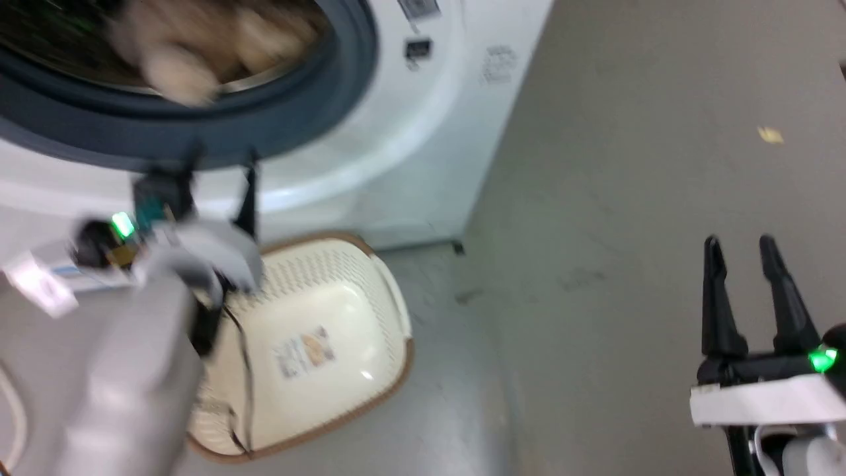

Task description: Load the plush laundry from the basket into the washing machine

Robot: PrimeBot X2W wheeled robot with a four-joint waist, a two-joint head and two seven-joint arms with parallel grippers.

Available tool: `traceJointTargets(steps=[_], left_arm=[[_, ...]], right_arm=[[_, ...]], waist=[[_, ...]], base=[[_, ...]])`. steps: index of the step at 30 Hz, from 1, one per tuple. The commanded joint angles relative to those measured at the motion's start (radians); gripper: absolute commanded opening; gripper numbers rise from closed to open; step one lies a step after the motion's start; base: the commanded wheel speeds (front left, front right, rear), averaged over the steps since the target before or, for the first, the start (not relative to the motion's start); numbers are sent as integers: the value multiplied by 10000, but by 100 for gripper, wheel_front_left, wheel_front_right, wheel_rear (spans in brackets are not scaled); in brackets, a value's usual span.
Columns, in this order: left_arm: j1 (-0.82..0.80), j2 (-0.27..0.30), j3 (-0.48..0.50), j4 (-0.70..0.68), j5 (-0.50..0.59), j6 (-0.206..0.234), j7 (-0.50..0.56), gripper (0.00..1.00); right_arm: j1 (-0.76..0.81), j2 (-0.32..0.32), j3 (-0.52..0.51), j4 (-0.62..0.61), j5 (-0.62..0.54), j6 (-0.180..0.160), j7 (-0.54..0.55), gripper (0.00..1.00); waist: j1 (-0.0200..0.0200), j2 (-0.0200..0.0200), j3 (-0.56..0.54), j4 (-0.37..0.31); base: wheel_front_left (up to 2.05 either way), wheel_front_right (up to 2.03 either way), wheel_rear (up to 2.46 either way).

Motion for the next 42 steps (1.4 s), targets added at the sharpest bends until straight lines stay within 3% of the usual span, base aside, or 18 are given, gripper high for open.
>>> traceJointTargets(steps=[1, 10, 16, 23, 30, 31, 42], left_arm=[[683, -125, 165, -614, -70, 170, -54, 100], [4437, -643, 1184, -4123, 58, 926, -60, 100], [6538, -1246, 1614, -6136, 910, 1348, -61, 100], [8179, -1903, 1974, -6946, 1640, 1426, -62, 100], [8517, -2283, 2652, -6665, 1757, 900, -62, 100], [8520, -2302, 2700, -6626, 1786, 830, -62, 0], [8368, -2308, 2714, -6723, 1870, 822, 197, 0]], right_arm=[[218, -6, -7, -25, -149, 8, -44, 100], [981, -6, 669, 193, -1327, 8, -44, 100], [1422, -6, 1173, 492, -1744, 8, -44, 100], [1862, -6, 1356, 700, -1817, 8, -44, 100], [2062, -6, 1428, 859, -1692, 8, -44, 100], [2063, -6, 1433, 866, -1681, 8, -44, 0], [1872, 0, 1379, 803, -1804, 2, 195, 0]], waist=[[4, 0, -1135, 920], [4, 0, -2090, 1662], [4, 0, -2634, 1981], [4, 0, -3085, 2085], [4, 0, -3247, 2149], [4, 0, -3250, 2154], [4, 0, -3261, 2186]], base=[[0, 0, 0], [0, 0, 0], [0, 0, 0], [0, 0, 0], [0, 0, 0], [0, 0, 0], [0, 0, 0]])
